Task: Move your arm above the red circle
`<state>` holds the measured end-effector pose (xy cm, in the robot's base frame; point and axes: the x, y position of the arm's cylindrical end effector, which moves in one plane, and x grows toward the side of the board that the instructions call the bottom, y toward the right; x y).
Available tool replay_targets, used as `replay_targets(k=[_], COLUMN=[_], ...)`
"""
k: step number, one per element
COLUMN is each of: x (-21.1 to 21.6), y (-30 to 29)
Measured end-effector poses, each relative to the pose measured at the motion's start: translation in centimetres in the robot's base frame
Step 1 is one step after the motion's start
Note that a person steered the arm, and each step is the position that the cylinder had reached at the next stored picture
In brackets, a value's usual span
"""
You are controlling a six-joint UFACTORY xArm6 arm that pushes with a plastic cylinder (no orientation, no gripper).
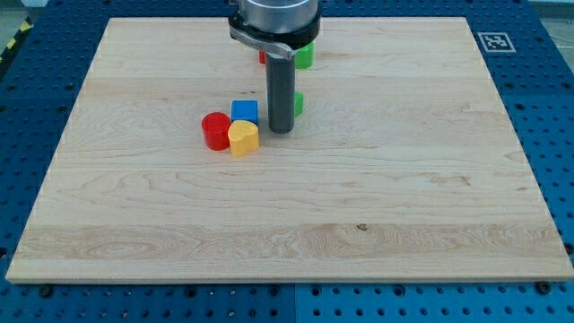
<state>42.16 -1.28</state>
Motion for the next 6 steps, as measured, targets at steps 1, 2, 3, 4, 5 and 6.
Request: replay_targets(k=[1,2,3,4,5,6], x=[-1.5,-2.4,-2.9,-3.9,-4.5,-4.5], y=[0.3,0.6,1.1,2.1,2.4,1.6])
